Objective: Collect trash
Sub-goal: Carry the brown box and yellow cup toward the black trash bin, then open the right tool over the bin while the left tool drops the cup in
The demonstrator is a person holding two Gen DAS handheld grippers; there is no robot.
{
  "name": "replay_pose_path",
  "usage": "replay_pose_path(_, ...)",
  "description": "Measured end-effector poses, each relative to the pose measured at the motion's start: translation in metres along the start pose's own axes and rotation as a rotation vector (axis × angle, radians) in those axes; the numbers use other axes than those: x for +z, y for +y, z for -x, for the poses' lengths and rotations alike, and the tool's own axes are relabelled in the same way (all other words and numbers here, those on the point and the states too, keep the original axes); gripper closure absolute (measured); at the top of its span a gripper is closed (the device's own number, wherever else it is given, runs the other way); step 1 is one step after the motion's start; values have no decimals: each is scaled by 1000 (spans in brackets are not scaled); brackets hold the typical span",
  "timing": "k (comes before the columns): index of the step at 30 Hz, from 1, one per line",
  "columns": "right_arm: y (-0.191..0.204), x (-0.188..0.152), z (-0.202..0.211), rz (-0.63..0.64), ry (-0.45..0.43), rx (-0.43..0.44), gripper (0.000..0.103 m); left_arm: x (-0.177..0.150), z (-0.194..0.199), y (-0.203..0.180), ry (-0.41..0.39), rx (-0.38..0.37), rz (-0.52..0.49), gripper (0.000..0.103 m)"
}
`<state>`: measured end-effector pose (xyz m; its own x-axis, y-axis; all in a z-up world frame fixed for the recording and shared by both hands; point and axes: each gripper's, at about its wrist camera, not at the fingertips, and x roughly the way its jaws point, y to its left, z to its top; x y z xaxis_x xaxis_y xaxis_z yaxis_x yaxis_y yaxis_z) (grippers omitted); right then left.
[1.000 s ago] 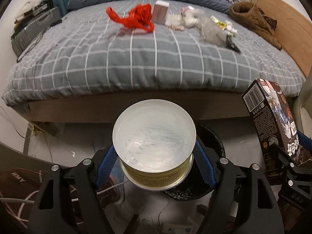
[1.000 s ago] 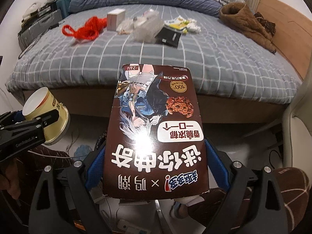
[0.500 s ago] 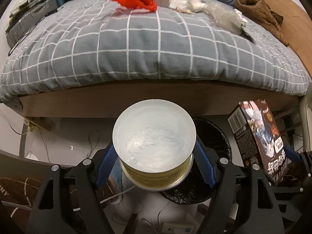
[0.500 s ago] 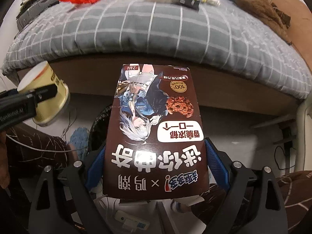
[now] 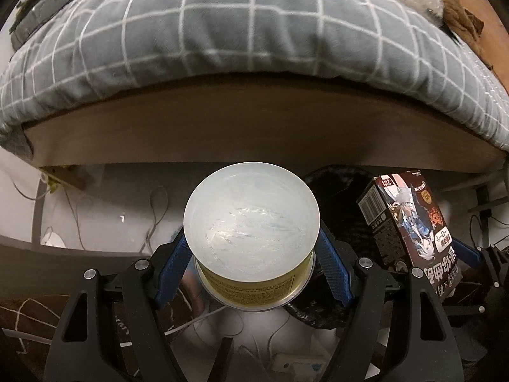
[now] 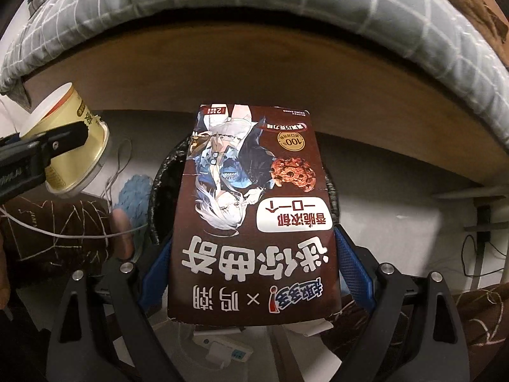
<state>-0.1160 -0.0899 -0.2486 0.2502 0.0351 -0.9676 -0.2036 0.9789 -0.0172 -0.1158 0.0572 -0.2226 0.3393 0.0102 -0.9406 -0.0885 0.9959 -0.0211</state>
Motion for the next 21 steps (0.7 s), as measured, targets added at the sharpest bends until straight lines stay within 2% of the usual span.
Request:
replay_pose_path(9, 5, 20, -12, 11, 18, 20, 14, -6, -7, 11, 19, 17, 17, 30)
replay_pose_path(14, 7, 29, -7, 17, -11, 5, 8, -6, -10, 15, 25, 18, 25, 30)
replay_pose_path(21, -8, 35, 11, 0, -82, -21, 8, -2, -4, 5, 15, 10, 9, 30)
